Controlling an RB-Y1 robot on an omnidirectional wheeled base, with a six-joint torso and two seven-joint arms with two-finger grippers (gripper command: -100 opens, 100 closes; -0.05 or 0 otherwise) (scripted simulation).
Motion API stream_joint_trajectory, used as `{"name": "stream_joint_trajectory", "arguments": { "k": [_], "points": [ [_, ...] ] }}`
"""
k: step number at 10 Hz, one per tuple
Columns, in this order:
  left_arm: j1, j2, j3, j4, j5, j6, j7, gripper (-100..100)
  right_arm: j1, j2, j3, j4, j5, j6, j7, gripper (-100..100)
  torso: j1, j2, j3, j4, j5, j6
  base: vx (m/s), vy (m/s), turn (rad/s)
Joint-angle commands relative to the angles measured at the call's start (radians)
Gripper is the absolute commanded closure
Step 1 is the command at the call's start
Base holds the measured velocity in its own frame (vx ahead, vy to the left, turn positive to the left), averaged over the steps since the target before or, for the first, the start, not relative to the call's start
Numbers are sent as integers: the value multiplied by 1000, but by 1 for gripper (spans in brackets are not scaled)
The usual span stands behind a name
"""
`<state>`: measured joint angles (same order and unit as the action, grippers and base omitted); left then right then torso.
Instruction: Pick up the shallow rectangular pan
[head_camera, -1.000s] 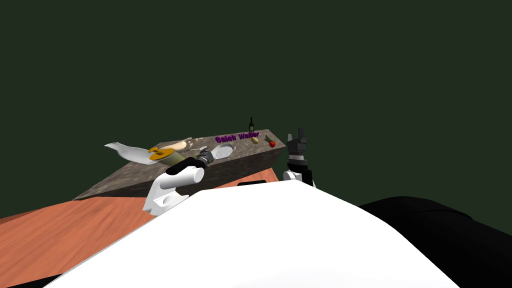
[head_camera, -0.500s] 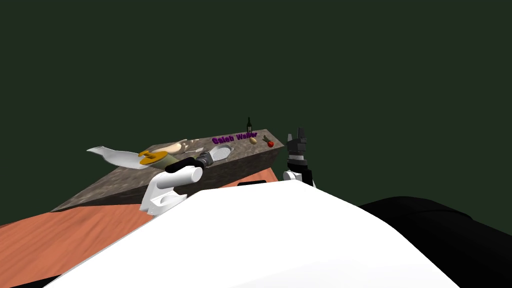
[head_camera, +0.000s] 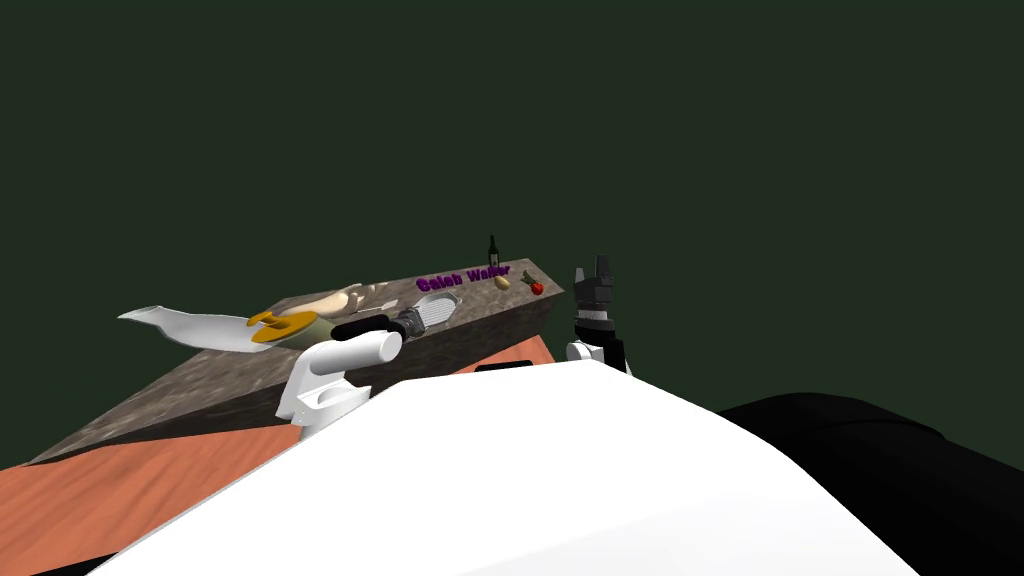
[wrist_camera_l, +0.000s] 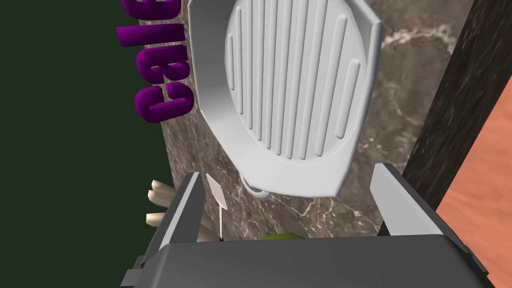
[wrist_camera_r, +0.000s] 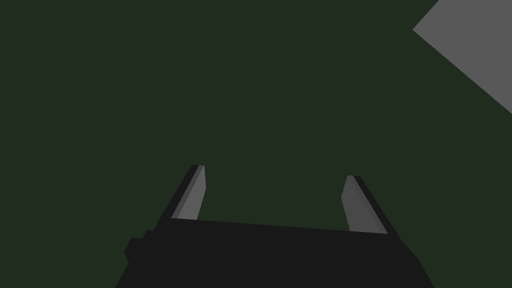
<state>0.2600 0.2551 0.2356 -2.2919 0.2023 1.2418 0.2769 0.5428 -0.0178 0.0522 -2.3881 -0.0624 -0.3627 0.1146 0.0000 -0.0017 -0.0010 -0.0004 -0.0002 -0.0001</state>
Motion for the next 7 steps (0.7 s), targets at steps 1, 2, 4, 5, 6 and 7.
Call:
{"name": "stream_joint_trajectory", "arguments": {
  "k": [1, 2, 4, 5, 6, 7],
  "points": [
    [-2, 3, 4, 0, 4, 43, 7, -100, 0, 0, 0, 0, 0, 0, 0, 0, 0, 0, 0, 0, 0, 0, 21, -8, -56],
    [-8, 12, 13, 7, 14, 73, 17, -100, 0, 0, 0, 0, 0, 0, 0, 0, 0, 0, 0, 0, 0, 0, 29, -12, -130],
    [-13, 22, 22, 14, 24, 127, 26, -100, 0, 0, 0, 0, 0, 0, 0, 0, 0, 0, 0, 0, 0, 0, 26, -5, -68],
    [-13, 22, 22, 14, 24, 134, 26, -100, 0, 0, 0, 0, 0, 0, 0, 0, 0, 0, 0, 0, 0, 0, 21, -1, -56],
    [-17, 32, 29, 21, 33, 174, 34, -100, 0, 0, 0, 0, 0, 0, 0, 0, 0, 0, 0, 0, 0, 0, 24, 1, -117],
    [-21, 41, 37, 28, 41, 199, 42, -100, 0, 0, 0, 0, 0, 0, 0, 0, 0, 0, 0, 0, 0, 0, 36, 2, -156]
  ]
}}
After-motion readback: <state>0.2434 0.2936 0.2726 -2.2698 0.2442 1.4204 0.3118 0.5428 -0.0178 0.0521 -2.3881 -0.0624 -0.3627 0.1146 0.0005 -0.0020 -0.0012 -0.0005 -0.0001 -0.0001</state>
